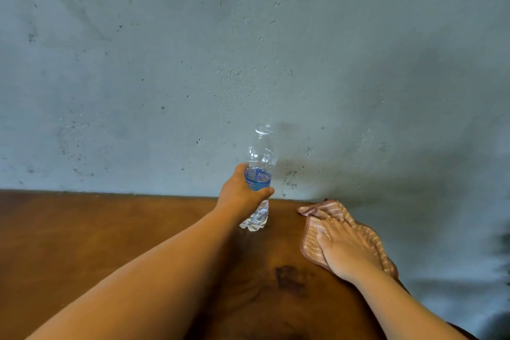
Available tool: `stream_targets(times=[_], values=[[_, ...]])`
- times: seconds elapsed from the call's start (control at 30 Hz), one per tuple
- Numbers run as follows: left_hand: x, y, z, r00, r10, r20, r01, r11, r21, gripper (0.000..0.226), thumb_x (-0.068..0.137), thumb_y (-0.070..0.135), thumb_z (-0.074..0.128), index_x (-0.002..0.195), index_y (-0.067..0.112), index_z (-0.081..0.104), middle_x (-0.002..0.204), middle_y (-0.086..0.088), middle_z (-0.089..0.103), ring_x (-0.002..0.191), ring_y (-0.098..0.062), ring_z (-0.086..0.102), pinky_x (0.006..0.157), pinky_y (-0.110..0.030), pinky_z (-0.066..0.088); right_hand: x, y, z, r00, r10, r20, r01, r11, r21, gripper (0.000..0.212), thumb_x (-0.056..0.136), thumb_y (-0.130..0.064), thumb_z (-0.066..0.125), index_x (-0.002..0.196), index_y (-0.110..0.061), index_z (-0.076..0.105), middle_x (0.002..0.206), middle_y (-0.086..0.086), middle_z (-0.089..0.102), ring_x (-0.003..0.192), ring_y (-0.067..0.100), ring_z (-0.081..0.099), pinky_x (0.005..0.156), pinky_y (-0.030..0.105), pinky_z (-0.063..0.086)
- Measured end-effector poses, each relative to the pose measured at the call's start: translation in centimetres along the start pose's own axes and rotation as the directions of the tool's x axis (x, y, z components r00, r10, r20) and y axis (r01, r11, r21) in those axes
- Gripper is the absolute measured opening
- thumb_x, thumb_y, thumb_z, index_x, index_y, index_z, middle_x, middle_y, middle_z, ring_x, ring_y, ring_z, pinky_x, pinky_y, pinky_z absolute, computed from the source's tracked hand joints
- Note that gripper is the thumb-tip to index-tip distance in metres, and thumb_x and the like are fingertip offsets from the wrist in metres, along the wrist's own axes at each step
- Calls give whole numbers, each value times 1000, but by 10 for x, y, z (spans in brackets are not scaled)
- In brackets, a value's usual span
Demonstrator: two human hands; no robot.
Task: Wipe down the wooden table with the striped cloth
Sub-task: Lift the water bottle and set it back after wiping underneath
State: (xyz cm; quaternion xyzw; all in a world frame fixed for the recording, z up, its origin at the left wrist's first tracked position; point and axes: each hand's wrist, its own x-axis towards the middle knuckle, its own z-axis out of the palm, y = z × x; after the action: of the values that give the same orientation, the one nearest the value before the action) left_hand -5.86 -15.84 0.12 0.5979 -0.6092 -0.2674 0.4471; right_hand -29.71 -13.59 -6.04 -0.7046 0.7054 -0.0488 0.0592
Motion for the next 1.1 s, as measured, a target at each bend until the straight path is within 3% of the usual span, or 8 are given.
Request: stream_targets(times=[0.17,0.3,0.43,0.53,0.73,0.87,1.0,1.1], values=[[2,-9,-20,996,16,-83,-19,999,-36,73,74,34,81,134,17,43,121,-3,60,99,-17,59,81,-25,50,17,-3,2,989,146,23,-145,989,-23,58,103,-47,5,158,-29,1,166,-4,-5,152,18,-5,123,41,-2],[-10,-17,-63,987,40,-157,-41,999,-8,71,73,38,81,131,17,47,117,-3,62,96,-18,62,79,-27,52,10,-67,7,985,170,11,-170,985,14,59,103,-44,8,158,-27,-4,166,1,-7,152,23,-5,122,44,-4],[-24,-23,-103,965,40,-260,-31,999,38,71,71,39,82,130,16,49,114,-3,64,96,-21,63,81,-32,52,-4,-181,24,997,-66,35,64,997,32,62,101,-49,10,158,-25,0,166,4,-5,152,26,-8,121,46,-8],[-34,-25,-129,943,59,-327,-32,996,86,72,70,39,83,130,17,50,111,-4,66,94,-21,63,76,-30,49,-21,-248,29,945,-313,89,314,949,7,63,101,-50,10,158,-22,12,166,5,-3,152,27,-6,121,48,-7],[-44,-24,-145,937,67,-344,-29,993,113,70,71,38,82,129,15,50,108,-4,64,93,-22,62,66,-26,48,-8,-220,24,884,-467,31,463,882,87,58,101,-51,15,154,-30,26,165,-4,12,152,18,3,122,41,-2],[-49,-27,-140,948,43,-314,-30,998,48,66,71,38,82,125,16,52,108,-5,66,92,-23,65,79,-38,55,15,-113,6,952,-270,-145,263,963,-62,46,99,-37,30,145,-37,39,155,-12,33,144,13,22,117,44,15],[-55,-29,-141,956,38,-290,-30,999,31,66,72,37,81,126,16,50,108,-3,64,94,-22,64,76,-33,53,25,-19,-1,988,111,-108,-116,992,-48,54,103,-29,29,157,-32,19,165,-3,12,151,24,7,122,45,9],[-58,-27,-147,951,49,-306,-36,998,47,65,72,38,81,125,17,51,107,-1,63,93,-20,63,74,-28,50,14,-35,6,931,357,-81,-356,934,31,67,102,-46,28,159,-21,5,166,6,3,151,30,6,122,46,7]])
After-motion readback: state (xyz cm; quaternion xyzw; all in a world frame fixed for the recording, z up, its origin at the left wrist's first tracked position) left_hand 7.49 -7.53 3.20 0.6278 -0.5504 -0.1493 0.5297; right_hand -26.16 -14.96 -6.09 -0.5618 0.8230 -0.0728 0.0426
